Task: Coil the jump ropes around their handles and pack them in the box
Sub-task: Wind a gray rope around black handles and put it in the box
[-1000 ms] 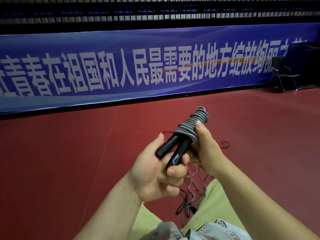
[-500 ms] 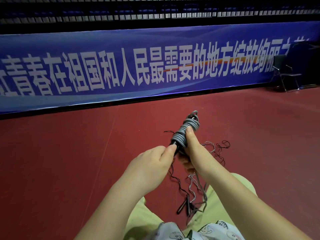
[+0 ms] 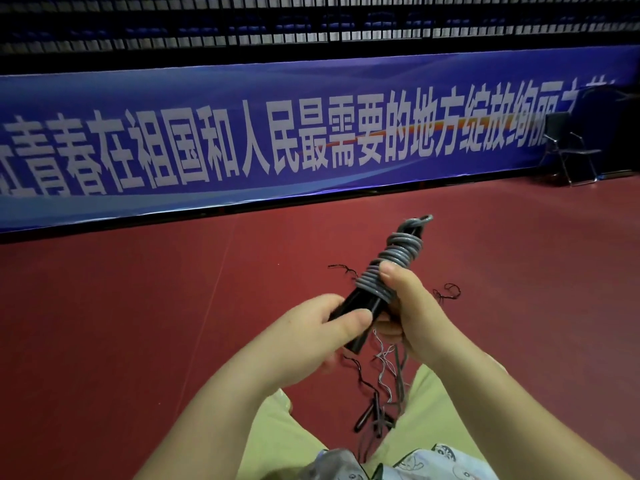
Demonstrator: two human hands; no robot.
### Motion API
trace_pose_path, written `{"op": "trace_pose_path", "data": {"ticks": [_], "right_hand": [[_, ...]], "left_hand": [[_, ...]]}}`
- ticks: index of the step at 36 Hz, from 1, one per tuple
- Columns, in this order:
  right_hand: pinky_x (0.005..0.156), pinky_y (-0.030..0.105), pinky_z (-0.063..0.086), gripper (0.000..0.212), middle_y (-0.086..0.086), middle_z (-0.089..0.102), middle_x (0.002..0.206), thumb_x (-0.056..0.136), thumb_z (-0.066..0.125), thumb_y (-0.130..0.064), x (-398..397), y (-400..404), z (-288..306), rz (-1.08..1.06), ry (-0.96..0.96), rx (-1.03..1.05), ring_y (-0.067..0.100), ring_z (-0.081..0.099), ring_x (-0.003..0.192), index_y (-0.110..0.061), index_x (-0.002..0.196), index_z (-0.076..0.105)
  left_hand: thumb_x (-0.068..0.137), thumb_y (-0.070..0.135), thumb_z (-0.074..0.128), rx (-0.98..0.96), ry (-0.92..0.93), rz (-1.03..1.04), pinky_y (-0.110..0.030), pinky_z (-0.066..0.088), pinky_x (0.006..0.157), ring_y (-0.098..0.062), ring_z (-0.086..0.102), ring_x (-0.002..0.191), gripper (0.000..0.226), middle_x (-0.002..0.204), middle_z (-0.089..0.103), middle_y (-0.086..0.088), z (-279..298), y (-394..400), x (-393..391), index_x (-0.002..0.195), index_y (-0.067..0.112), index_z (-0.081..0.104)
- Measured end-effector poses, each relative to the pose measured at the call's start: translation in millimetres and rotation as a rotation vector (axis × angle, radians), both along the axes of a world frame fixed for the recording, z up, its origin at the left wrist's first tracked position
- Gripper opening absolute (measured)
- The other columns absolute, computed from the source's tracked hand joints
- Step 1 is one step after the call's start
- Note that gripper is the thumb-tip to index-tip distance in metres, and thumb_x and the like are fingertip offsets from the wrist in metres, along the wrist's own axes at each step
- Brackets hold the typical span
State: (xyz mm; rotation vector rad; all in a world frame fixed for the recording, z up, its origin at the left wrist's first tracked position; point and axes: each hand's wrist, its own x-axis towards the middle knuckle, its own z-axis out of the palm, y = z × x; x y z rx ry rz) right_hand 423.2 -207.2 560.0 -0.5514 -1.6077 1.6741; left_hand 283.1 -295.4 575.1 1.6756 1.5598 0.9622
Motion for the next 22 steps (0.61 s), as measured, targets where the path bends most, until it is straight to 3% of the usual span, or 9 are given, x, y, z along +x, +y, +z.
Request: {"op": "trace_pose_path", "data": {"ticks": [2,5,9,11,15,17,19,20,22], "right_hand": [[0.040,0.016,0.021,0.052,-0.003,0.038,0.048,0.047,0.055,-0.058,-1,1,-2,0.002,0.024,0.015,0.009,0.028,0.039,-0.013,0.070,0.044],[0.047,0.023,0.019,0.077,0.002,0.044,0.059,0.031,0.074,-0.066,0,4,-1,0.048,0.076,0.034,0.015,0.032,0.053,-0.011,0.079,0.048],[0.043,0.020,0.031,0.096,-0.008,0.055,0.057,0.026,0.077,-0.077,0,5,2,0.134,0.116,0.121,0.009,0.046,0.049,-0.007,0.085,0.050],[0.047,0.019,0.040,0.097,-0.009,0.058,0.061,0.027,0.079,-0.075,0,4,2,0.155,0.120,0.126,0.005,0.052,0.052,-0.006,0.088,0.049],[0.049,0.022,0.037,0.094,-0.003,0.055,0.061,0.031,0.076,-0.077,-1,3,5,0.142,0.101,0.112,0.011,0.051,0.053,-0.007,0.088,0.049],[0.053,0.025,0.038,0.078,0.000,0.053,0.062,0.045,0.072,-0.073,1,3,9,0.117,0.035,0.113,0.015,0.049,0.057,-0.010,0.087,0.050],[0.054,0.017,0.038,0.058,-0.004,0.051,0.053,0.067,0.052,-0.067,3,3,11,0.110,-0.078,0.132,0.011,0.049,0.053,-0.011,0.082,0.052],[0.058,0.017,0.035,0.060,-0.004,0.048,0.052,0.069,0.049,-0.070,2,3,11,0.100,-0.133,0.145,0.017,0.046,0.055,-0.012,0.079,0.053],[0.066,0.028,0.020,0.079,0.000,0.038,0.059,0.054,0.059,-0.088,0,4,9,0.089,-0.179,0.164,0.022,0.032,0.070,-0.016,0.084,0.055]], "left_hand": [[0.066,0.064,0.061,-0.162,-0.382,-0.172,-0.027,0.045,0.056,-0.014,0.055,0.057,0.054,0.067,0.063,0.002,-5,-1,-5,0.090,0.015,0.060],[0.076,0.068,0.061,-0.400,-0.800,-0.516,-0.028,0.054,0.065,-0.014,0.065,0.068,0.059,0.084,0.070,-0.005,-17,-3,-5,0.099,0.013,0.068],[0.082,0.074,0.046,-0.565,-1.131,-0.736,-0.034,0.056,0.073,-0.020,0.069,0.080,0.080,0.094,0.071,-0.011,-32,0,11,0.111,0.002,0.061],[0.082,0.077,0.037,-0.566,-1.210,-0.792,-0.032,0.054,0.070,-0.021,0.067,0.077,0.084,0.090,0.071,-0.010,-33,-1,18,0.111,0.001,0.061],[0.086,0.070,0.038,-0.610,-1.274,-0.809,-0.020,0.045,0.053,-0.009,0.047,0.054,0.073,0.074,0.063,-0.001,-24,3,9,0.109,0.005,0.061],[0.086,0.069,0.038,-0.614,-1.262,-0.774,-0.017,0.040,0.048,-0.007,0.033,0.051,0.070,0.069,0.061,0.001,-18,5,1,0.106,0.006,0.062],[0.083,0.071,0.034,-0.577,-1.203,-0.686,-0.014,0.038,0.043,-0.005,0.032,0.047,0.072,0.064,0.058,0.004,-14,5,-5,0.100,0.009,0.066],[0.082,0.072,0.033,-0.566,-1.181,-0.631,-0.013,0.037,0.041,-0.003,0.034,0.044,0.072,0.062,0.057,0.004,-12,5,-8,0.096,0.010,0.068],[0.082,0.072,0.034,-0.543,-1.148,-0.517,-0.013,0.034,0.038,-0.001,0.037,0.042,0.071,0.057,0.055,0.005,-9,4,-10,0.088,0.012,0.070]]}}
